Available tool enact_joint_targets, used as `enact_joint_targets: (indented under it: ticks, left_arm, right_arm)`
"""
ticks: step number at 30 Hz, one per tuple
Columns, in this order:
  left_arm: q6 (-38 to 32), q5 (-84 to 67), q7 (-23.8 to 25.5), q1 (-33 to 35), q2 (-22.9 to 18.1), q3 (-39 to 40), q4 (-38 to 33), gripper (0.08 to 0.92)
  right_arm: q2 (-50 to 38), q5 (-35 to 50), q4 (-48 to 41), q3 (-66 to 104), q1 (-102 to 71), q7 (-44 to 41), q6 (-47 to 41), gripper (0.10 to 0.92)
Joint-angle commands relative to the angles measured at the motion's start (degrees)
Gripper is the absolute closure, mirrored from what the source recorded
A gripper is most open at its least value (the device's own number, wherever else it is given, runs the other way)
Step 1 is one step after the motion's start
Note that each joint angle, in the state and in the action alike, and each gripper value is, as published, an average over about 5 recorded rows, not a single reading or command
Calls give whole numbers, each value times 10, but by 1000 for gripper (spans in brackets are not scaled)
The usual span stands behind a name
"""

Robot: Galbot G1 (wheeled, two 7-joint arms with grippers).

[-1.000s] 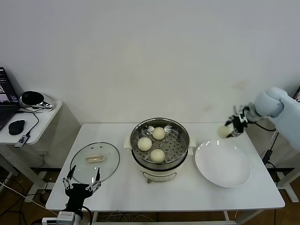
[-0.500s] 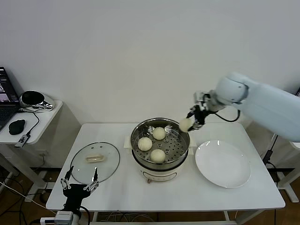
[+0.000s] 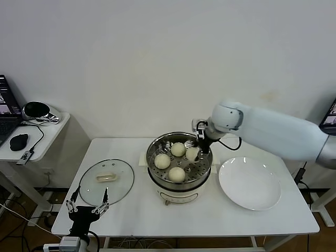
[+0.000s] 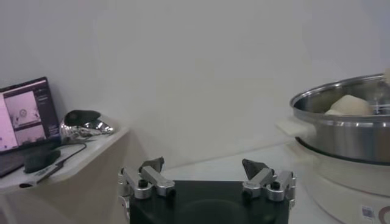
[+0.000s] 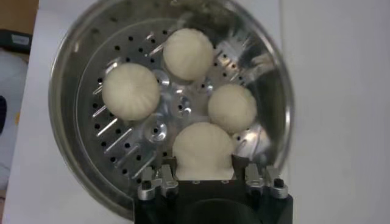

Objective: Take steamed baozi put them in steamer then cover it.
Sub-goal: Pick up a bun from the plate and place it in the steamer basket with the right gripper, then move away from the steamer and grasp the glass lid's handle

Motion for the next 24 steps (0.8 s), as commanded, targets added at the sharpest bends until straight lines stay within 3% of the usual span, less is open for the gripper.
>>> enact_joint_targets:
  ticks: [1,6,12,16,19,24]
  left_arm:
    - [0,0,0,-2,-1,3,1,177]
    - [0,1,0,0,-2,3,0,177]
    - [0,0,0,-1,-2,2,-1,177]
    - [1,-2,0,-4,0,3,2,177]
    - [1,-6,0,-7,2,3,4,177]
    - [2,-12,-3,-10,1,8,8,177]
  right_arm:
    - [17,2,-7,-11,-24,17,-25,448]
    - [11,-7,-7,2,-29,21,-22,426]
    - [-14,4,14,54,-18,24,-20,271]
    - [-53,34,59,106,-24,49,-12,212]
    - [-108,74,111,150,-59,118,12,204]
    - [-212,137,192,301,-268,355,147,203]
